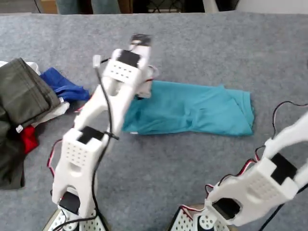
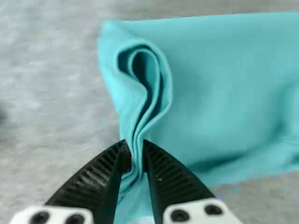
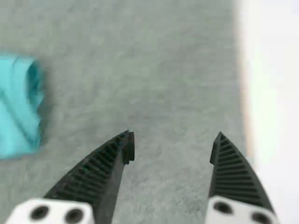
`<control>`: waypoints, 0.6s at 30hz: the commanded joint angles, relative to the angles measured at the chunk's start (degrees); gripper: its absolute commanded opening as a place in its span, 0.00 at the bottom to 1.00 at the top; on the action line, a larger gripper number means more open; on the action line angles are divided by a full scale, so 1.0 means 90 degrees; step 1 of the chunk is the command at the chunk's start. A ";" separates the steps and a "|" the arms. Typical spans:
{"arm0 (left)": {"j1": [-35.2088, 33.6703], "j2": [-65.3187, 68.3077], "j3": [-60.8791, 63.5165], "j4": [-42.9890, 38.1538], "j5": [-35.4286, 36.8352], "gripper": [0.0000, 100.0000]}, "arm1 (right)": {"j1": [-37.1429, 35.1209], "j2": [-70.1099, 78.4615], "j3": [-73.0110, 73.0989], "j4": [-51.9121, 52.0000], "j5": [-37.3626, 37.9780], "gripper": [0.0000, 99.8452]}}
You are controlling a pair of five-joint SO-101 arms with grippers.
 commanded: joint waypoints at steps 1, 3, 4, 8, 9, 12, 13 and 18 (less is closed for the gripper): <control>0.0630 0.0020 -0.0845 0.0107 0.0088 0.03 | 0.0205 -0.0444 -0.0620 -0.0176 -0.0547 0.27; 0.0894 0.0127 -0.1275 0.0107 0.0098 0.03 | 0.0234 -0.0454 -0.0825 -0.0186 -0.0557 0.27; 0.1011 0.0225 -0.1499 0.0098 0.0098 0.03 | 0.0234 -0.0454 -0.0952 -0.0186 -0.0557 0.27; 0.1421 0.0801 -0.2427 -0.0088 0.0332 0.03 | 0.0537 -0.0444 -0.1206 -0.0195 -0.0557 0.27; 0.1519 0.0967 -0.2652 -0.0127 0.0381 0.03 | 0.0684 -0.0444 -0.1206 -0.0234 -0.0557 0.27; 0.1792 0.1455 -0.3326 -0.0215 0.0586 0.03 | 0.1153 -0.0444 -0.1216 -0.0410 -0.0557 0.27; 0.1861 0.1602 -0.3580 -0.0234 0.0684 0.03 | 0.1280 -0.0444 -0.1216 -0.0430 -0.0557 0.27; 0.2232 0.2178 -0.4537 -0.0635 0.1045 0.03 | 0.1534 -0.0444 -0.1226 -0.0459 -0.0557 0.27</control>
